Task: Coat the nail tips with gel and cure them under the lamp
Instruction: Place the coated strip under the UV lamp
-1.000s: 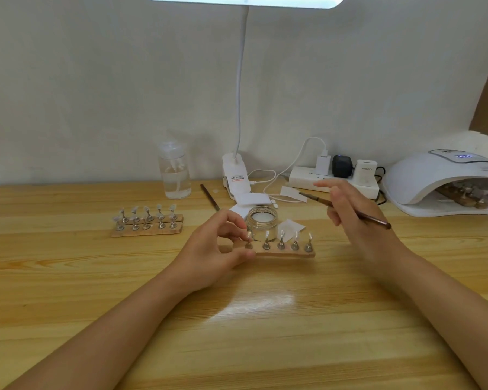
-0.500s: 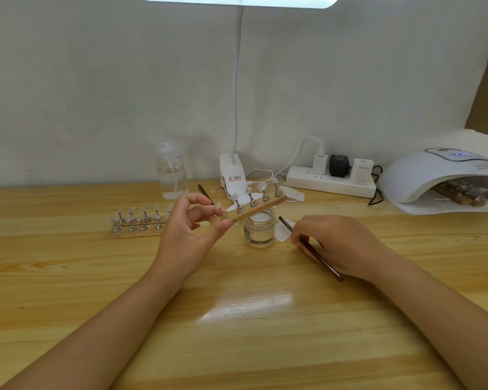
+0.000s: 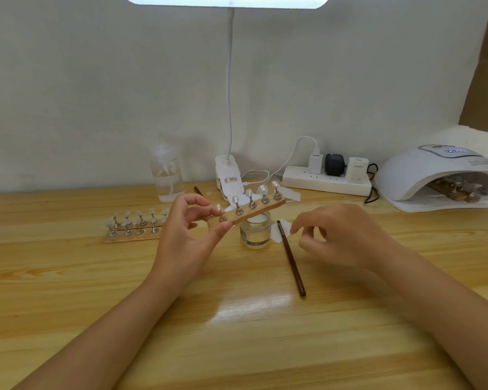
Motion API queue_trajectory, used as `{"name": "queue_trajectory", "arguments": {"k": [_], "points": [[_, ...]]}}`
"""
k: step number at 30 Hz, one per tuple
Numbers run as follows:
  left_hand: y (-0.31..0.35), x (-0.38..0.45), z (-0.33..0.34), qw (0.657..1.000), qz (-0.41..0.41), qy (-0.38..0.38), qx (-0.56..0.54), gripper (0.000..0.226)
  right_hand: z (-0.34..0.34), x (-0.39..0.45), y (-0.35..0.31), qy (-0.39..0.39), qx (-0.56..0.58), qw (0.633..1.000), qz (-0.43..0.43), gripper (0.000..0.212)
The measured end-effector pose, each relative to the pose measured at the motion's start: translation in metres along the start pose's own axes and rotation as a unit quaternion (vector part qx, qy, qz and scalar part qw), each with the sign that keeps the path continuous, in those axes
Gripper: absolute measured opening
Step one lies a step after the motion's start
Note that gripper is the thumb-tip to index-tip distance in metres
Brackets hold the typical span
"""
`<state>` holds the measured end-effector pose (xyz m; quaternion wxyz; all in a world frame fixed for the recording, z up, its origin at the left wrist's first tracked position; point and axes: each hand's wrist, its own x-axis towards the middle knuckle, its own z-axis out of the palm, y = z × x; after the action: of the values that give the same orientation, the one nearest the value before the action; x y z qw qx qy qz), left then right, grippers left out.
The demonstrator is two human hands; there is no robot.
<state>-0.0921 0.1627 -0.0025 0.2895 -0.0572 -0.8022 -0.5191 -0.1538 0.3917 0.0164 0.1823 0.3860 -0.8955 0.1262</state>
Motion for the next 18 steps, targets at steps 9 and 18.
{"name": "queue_trajectory", "arguments": {"k": [9, 18], "points": [[0.049, 0.012, 0.025, 0.991, -0.015, -0.11, -0.069, 0.045, -0.038, -0.006, 0.043, -0.079, 0.458, 0.831, 0.306, 0.03], [0.085, 0.041, 0.178, 0.968, -0.11, -0.068, -0.216, 0.031, -0.052, -0.032, 0.098, 0.29, 0.666, 0.544, 0.42, 0.028]]}}
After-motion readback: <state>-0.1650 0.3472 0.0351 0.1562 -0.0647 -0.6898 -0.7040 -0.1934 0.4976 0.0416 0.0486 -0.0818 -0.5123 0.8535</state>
